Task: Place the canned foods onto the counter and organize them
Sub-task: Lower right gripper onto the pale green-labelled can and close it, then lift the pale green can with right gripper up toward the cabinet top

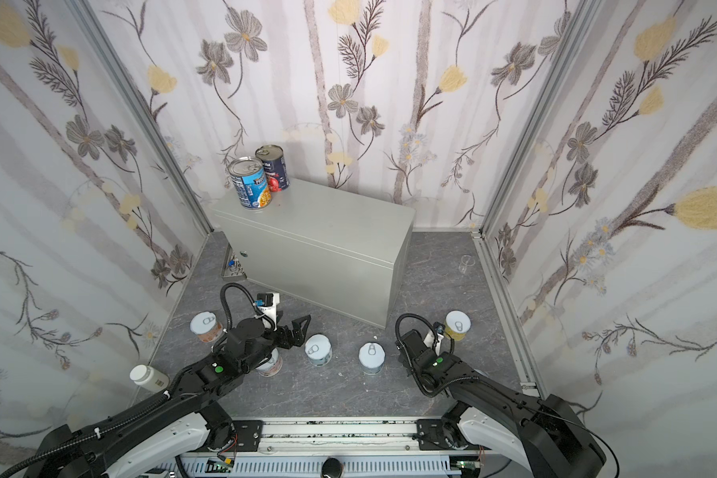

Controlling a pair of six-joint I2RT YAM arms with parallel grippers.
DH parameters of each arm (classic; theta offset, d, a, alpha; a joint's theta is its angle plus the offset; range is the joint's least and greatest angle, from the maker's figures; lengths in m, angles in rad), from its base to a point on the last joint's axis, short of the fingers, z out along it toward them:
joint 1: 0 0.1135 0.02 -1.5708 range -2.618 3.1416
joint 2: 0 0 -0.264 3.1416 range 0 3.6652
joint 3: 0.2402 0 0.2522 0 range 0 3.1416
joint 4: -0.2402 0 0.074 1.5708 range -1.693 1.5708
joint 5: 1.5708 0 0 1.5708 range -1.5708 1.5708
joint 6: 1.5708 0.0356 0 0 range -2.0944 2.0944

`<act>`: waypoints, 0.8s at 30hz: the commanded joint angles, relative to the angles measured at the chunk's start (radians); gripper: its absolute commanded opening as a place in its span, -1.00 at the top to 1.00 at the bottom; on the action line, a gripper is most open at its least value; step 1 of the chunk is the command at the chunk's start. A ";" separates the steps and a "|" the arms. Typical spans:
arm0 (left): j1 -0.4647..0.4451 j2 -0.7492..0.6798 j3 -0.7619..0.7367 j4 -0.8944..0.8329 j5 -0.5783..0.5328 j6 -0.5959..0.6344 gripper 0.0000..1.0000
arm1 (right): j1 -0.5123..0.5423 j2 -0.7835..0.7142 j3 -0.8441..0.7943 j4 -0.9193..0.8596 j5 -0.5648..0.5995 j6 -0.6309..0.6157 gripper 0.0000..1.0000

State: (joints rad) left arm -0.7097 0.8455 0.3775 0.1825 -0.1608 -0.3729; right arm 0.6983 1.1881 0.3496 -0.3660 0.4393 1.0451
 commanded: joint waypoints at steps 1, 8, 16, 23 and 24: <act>0.003 -0.015 -0.004 0.038 -0.002 -0.004 -1.00 | 0.001 0.017 0.011 0.070 -0.037 -0.022 -0.70; 0.003 -0.041 0.015 0.014 0.000 -0.003 -1.00 | 0.003 0.022 0.007 0.102 -0.085 -0.065 -0.46; 0.003 -0.056 0.075 -0.034 0.010 -0.004 -1.00 | 0.003 -0.088 -0.006 0.138 -0.126 -0.130 -0.07; 0.003 -0.063 0.138 -0.098 0.008 0.009 -1.00 | 0.000 -0.252 0.029 0.118 -0.146 -0.229 -0.04; 0.003 -0.067 0.149 -0.113 0.002 0.016 -1.00 | -0.002 -0.277 0.040 0.110 -0.152 -0.247 -0.04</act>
State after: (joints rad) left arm -0.7078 0.7864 0.4995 0.1009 -0.1532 -0.3710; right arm 0.6987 0.9535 0.3595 -0.3164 0.2874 0.8646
